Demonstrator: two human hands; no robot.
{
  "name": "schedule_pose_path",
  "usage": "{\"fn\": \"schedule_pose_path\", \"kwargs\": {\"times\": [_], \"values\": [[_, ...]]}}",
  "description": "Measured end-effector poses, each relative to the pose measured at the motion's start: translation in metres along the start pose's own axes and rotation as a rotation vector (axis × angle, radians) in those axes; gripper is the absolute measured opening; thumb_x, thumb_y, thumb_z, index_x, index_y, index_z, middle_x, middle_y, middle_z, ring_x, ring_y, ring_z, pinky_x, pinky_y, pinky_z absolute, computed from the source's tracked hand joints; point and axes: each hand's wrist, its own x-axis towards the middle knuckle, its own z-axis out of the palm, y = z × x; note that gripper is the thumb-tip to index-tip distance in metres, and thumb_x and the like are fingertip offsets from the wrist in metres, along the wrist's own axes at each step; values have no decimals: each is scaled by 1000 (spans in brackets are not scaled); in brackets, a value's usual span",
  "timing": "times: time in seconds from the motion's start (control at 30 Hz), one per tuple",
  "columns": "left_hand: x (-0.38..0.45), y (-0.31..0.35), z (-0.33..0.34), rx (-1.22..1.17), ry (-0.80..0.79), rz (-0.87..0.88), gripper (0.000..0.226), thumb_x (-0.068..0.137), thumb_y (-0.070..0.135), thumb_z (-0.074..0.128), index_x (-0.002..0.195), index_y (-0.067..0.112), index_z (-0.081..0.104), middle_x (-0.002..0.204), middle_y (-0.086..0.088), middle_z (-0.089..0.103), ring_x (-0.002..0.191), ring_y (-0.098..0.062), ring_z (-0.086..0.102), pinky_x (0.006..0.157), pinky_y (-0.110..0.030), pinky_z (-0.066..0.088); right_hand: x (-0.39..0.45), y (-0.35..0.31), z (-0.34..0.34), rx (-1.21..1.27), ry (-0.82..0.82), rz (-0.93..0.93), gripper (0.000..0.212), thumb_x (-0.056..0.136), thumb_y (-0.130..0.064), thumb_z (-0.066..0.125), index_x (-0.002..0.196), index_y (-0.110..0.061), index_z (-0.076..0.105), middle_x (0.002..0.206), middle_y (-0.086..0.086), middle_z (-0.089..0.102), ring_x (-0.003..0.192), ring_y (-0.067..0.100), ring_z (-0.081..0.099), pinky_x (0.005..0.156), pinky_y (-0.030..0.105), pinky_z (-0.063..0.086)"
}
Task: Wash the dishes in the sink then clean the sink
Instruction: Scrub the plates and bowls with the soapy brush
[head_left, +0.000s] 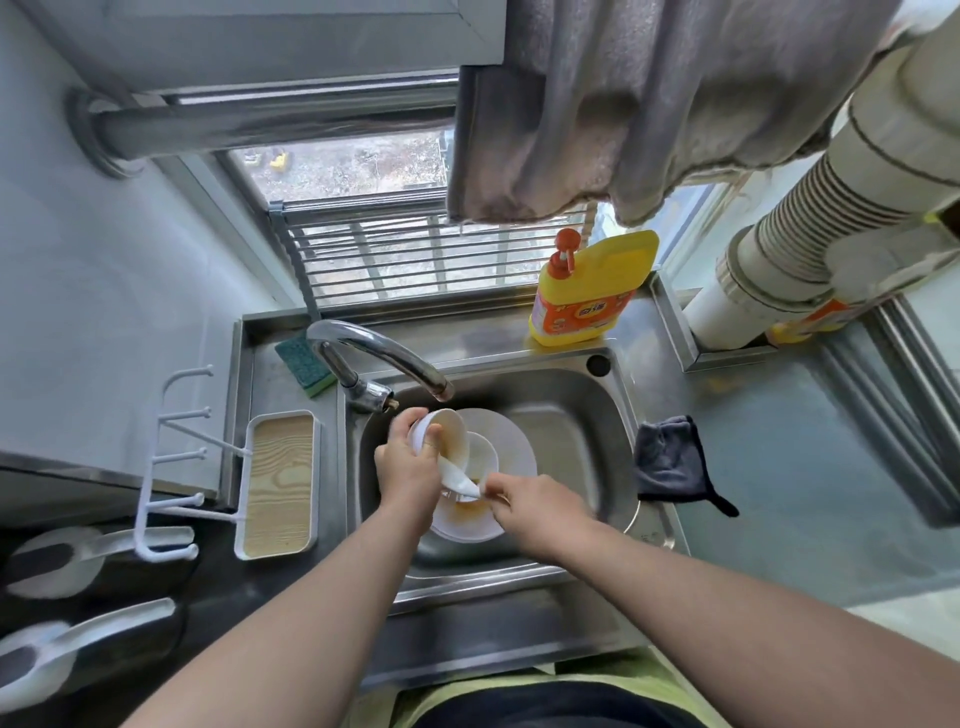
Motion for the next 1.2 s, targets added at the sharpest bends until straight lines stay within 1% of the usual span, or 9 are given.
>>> {"fn": "schedule_pose_path", "kwargs": {"times": [0.1, 0.2, 0.3, 0.37, 0.57, 0.77, 0.97, 1.07, 1.2], "values": [[-4, 5, -10, 34, -157, -118, 12, 100, 42, 65, 109, 44, 56, 115, -4, 60, 98, -30, 64, 66, -53, 65, 2, 12, -10, -225, 60, 25, 31, 104, -20, 42, 125, -40, 51, 91, 8, 59, 82, 36, 57, 57, 34, 37], [0, 16, -12, 32, -292, -222, 35, 91, 11, 67, 110, 41, 61, 115, -2, 62, 101, -35, 64, 63, -50, 65, 5, 12, -13, -264, 99, 12, 35, 102, -17, 45, 128, -40, 52, 91, 5, 60, 81, 36, 57, 56, 34, 38], [3, 23, -13, -66, -295, -289, 66, 81, -10, 51, 119, 42, 64, 120, -2, 62, 105, -35, 63, 68, -49, 64, 5, 3, -5, 317, 46, 138, 26, 102, -37, 53, 124, -39, 67, 104, -6, 71, 94, 24, 66, 72, 30, 49], [6, 20, -14, -124, -275, -338, 72, 83, -15, 43, 119, 42, 67, 121, -3, 62, 107, -37, 62, 65, -51, 64, 1, 2, 2, 625, -25, 176, 23, 99, -34, 60, 119, -35, 72, 91, -13, 67, 67, 12, 61, 61, 22, 50], [1, 19, -12, -105, -291, -398, 59, 84, -15, 55, 126, 26, 50, 122, -10, 50, 107, -37, 59, 69, -55, 65, 8, 15, -22, -232, 111, 21, 47, 99, -12, 48, 130, -47, 53, 105, 5, 66, 98, 35, 65, 65, 38, 44], [3, 17, -3, -255, -97, -416, 47, 89, -10, 49, 109, 32, 59, 117, -9, 59, 104, -40, 59, 68, -64, 62, 6, 5, -6, 287, -50, 96, 31, 103, -38, 54, 132, -41, 64, 131, -3, 69, 120, 27, 63, 93, 34, 51], [-1, 21, 0, -216, -279, -371, 75, 82, -26, 46, 121, 36, 61, 125, -8, 62, 113, -34, 62, 78, -56, 64, 12, 15, -19, -173, 138, 46, 46, 99, -11, 46, 132, -43, 53, 106, 6, 69, 90, 34, 65, 65, 36, 45], [5, 26, 0, -232, -286, -333, 87, 84, -25, 41, 144, 36, 53, 124, -7, 66, 111, -30, 66, 93, -55, 60, 14, 13, -12, 71, 123, 111, 30, 104, -25, 45, 127, -39, 58, 111, 5, 71, 98, 34, 66, 71, 36, 48], [9, 29, -2, -136, -202, -250, 78, 89, -12, 52, 145, 42, 47, 112, -13, 69, 102, -32, 69, 81, -53, 64, 16, 15, -6, 658, 14, 278, 25, 98, -29, 57, 115, -34, 74, 119, -6, 73, 111, 22, 65, 93, 34, 53]]}}
